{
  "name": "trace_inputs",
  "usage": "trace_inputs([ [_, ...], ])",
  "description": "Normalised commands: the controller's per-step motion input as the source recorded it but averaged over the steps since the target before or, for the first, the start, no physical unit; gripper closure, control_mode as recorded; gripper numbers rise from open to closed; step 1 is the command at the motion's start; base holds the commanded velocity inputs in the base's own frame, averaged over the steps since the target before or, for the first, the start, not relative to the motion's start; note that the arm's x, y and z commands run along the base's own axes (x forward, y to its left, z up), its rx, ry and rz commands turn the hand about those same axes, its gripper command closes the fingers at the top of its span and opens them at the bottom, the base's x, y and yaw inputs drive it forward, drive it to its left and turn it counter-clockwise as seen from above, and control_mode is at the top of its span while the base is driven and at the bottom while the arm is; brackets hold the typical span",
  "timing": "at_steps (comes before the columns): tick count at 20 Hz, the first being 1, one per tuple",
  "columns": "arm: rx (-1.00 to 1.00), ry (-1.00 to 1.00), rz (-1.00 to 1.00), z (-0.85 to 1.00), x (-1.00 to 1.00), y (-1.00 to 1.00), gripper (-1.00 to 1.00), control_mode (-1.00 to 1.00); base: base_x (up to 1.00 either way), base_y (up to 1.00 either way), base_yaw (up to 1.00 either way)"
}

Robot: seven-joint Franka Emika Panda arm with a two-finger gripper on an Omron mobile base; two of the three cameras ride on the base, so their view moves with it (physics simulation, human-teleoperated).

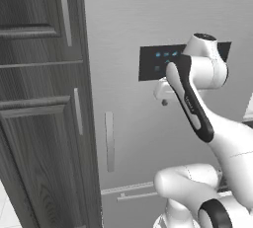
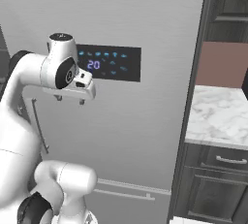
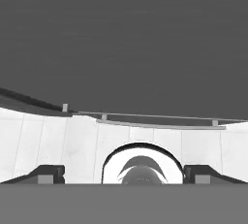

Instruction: Navigate to the stove.

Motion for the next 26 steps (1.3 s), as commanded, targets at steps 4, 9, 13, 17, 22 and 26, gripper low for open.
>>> trace_inputs([
  [4,0.06,0.0,-0.04,-0.07,-1.0,-0.01,-1.0,-1.0,0.0,0.0,0.0],
  [9,0.04,0.0,-0.03,-0.08,-0.76,0.0,-1.0,-1.0,0.0,0.0,0.0],
  [13,0.03,0.0,0.0,-0.11,-0.5,0.0,-1.0,-1.0,0.0,0.0,0.0],
  [17,0.0,0.0,0.0,-0.08,-0.34,0.0,-1.0,-1.0,0.0,0.0,0.0],
  [22,0.0,0.0,0.0,0.0,-0.02,0.0,-1.0,-1.0,0.0,0.0,0.0],
  [26,0.0,0.0,0.0,0.0,0.0,0.0,-1.0,-1.0,0.0,0.0,0.0],
])
